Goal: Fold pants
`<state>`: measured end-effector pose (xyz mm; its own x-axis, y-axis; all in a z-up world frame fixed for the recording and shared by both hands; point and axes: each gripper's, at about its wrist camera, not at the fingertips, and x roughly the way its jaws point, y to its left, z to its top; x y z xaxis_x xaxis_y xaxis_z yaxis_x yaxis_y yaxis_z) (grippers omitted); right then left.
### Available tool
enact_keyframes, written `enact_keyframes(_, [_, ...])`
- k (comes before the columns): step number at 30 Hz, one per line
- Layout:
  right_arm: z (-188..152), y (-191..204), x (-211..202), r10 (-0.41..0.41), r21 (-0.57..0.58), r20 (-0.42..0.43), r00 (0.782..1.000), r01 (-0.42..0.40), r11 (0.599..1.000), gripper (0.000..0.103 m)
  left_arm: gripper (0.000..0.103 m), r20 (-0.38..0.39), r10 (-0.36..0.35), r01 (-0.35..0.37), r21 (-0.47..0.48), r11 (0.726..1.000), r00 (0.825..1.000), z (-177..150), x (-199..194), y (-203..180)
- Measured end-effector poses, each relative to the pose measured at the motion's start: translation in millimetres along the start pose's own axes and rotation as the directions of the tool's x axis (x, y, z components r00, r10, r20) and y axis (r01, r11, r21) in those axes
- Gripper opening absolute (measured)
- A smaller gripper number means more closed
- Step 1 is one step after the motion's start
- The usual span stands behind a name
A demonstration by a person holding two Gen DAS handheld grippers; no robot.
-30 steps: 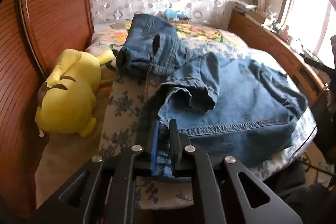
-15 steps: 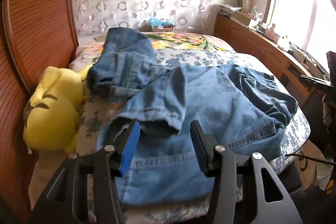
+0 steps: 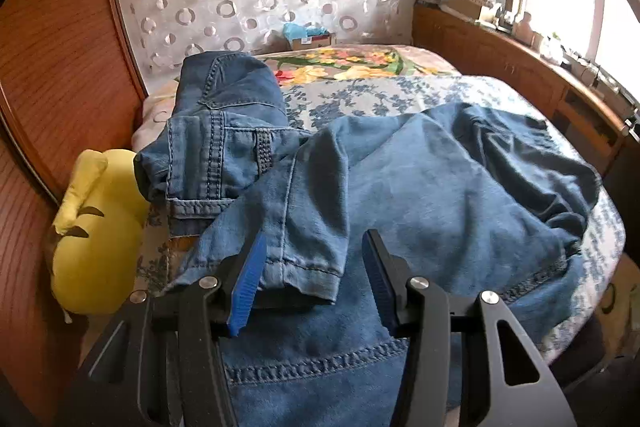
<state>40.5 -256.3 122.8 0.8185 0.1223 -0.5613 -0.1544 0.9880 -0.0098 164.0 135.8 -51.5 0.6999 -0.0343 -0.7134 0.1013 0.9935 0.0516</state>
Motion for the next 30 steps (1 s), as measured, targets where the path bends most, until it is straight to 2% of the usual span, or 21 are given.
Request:
enact_keyframes(7, [-25,3,29,0.063,0.044,-0.046,0.997,-0.061,0.997,0.046,0.051,-0.025,0.128,-0.126,0.062,0.99,0.992,-3,15,1])
enact_keyframes(12, [-31,12,58,0.132,0.071,-0.082,0.988,-0.126,0.989,0.046,0.051,0.0,0.19,-0.19,0.017,0.982,0.982,6,8,28])
enact_keyframes(17, [-31,15,80,0.146,0.069,-0.11,0.983,-0.139,0.988,0.046,0.051,0.014,0.254,-0.254,-0.013,0.967,0.967,15,7,56])
enact_keyframes(20, [-31,12,90,0.136,0.07,-0.13,0.982,-0.128,0.989,0.046,0.051,0.01,0.251,-0.25,-0.025,0.968,0.968,16,8,64])
enact_keyframes(30, [-12,16,135,0.114,0.062,-0.188,0.976,-0.104,0.993,0.046,0.051,0.007,0.171,-0.17,-0.073,0.983,0.985,18,16,63])
